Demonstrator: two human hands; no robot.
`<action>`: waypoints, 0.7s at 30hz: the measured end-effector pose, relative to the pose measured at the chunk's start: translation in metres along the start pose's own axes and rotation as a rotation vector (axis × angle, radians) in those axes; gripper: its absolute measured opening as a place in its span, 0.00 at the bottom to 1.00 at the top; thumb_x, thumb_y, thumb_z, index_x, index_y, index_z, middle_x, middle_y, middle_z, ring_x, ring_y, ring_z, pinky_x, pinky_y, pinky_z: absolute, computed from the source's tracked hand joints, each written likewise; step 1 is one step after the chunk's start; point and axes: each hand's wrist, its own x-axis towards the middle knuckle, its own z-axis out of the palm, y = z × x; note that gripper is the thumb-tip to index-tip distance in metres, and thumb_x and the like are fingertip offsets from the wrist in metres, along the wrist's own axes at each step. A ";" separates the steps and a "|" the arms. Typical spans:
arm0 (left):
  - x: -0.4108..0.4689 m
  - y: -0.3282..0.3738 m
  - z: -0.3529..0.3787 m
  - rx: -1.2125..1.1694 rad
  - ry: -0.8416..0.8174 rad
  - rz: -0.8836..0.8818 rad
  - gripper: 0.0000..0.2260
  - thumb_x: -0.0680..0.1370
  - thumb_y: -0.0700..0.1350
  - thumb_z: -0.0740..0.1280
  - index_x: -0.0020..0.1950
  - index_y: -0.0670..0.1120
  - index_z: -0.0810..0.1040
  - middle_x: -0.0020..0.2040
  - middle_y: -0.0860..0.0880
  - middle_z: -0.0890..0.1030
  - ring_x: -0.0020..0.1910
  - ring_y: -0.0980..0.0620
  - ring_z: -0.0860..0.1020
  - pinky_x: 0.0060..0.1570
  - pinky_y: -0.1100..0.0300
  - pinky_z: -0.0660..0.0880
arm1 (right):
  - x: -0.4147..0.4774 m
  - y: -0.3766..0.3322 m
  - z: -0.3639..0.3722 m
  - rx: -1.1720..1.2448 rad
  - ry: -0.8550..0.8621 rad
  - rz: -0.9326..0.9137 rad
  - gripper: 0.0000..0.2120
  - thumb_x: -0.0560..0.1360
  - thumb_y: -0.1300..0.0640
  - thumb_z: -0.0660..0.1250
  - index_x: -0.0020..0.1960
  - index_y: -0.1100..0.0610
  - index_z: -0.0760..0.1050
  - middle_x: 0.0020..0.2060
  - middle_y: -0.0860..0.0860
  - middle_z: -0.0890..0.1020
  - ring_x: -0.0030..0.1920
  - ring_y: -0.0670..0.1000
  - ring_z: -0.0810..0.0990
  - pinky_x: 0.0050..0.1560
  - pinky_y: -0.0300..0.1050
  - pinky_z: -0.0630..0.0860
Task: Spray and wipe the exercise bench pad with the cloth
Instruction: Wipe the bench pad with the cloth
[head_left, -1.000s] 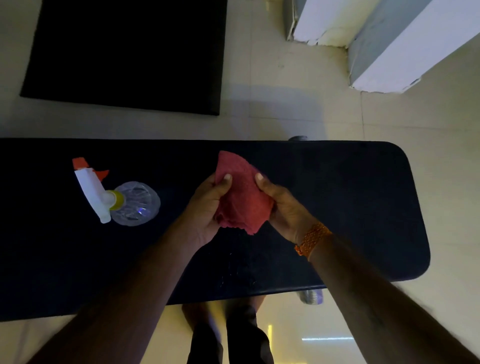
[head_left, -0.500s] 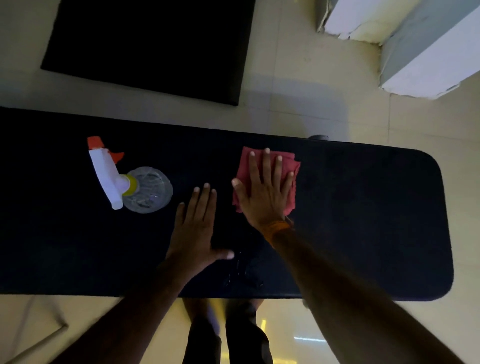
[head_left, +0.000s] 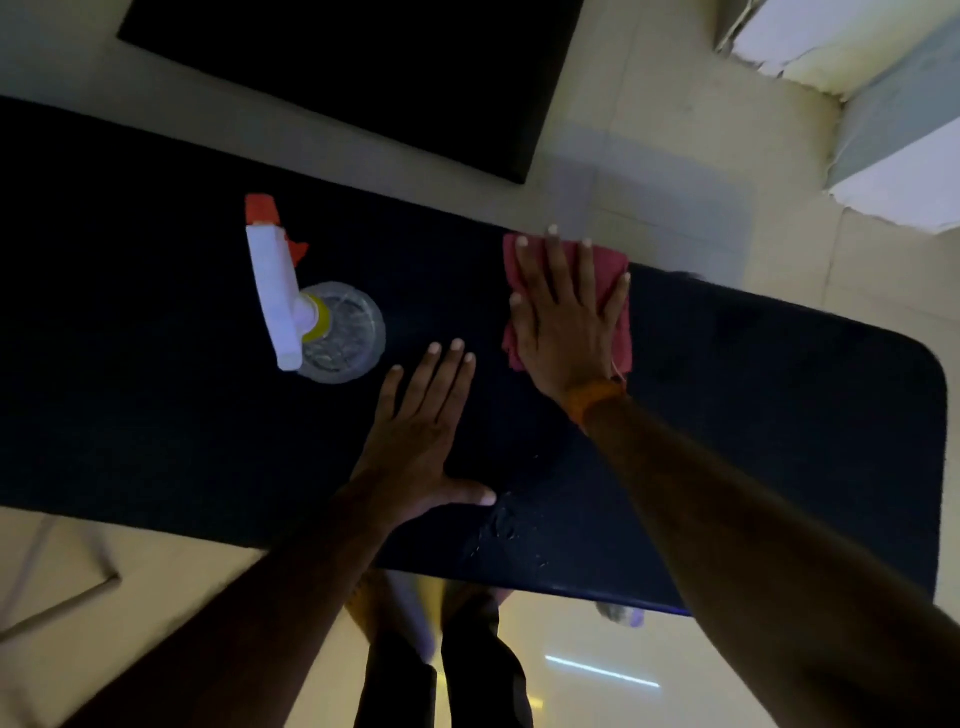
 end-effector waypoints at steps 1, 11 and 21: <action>-0.001 0.000 0.000 0.003 0.006 -0.001 0.67 0.61 0.82 0.64 0.84 0.44 0.37 0.83 0.47 0.34 0.82 0.47 0.34 0.78 0.42 0.36 | 0.000 -0.008 0.002 0.013 0.001 0.037 0.28 0.86 0.43 0.44 0.85 0.45 0.46 0.85 0.50 0.47 0.84 0.60 0.44 0.76 0.77 0.42; -0.003 0.002 -0.001 0.018 0.014 -0.014 0.67 0.60 0.81 0.66 0.84 0.44 0.39 0.84 0.47 0.35 0.83 0.47 0.36 0.78 0.42 0.38 | 0.016 -0.001 -0.008 -0.012 -0.026 -0.077 0.27 0.86 0.43 0.45 0.84 0.44 0.47 0.85 0.49 0.47 0.84 0.59 0.45 0.77 0.75 0.44; -0.051 -0.005 0.007 -0.058 0.064 -0.087 0.64 0.63 0.81 0.61 0.84 0.42 0.42 0.85 0.43 0.42 0.84 0.45 0.41 0.80 0.39 0.44 | -0.057 -0.009 0.002 -0.004 -0.047 -0.184 0.27 0.86 0.44 0.44 0.84 0.44 0.47 0.85 0.48 0.47 0.84 0.58 0.43 0.77 0.75 0.45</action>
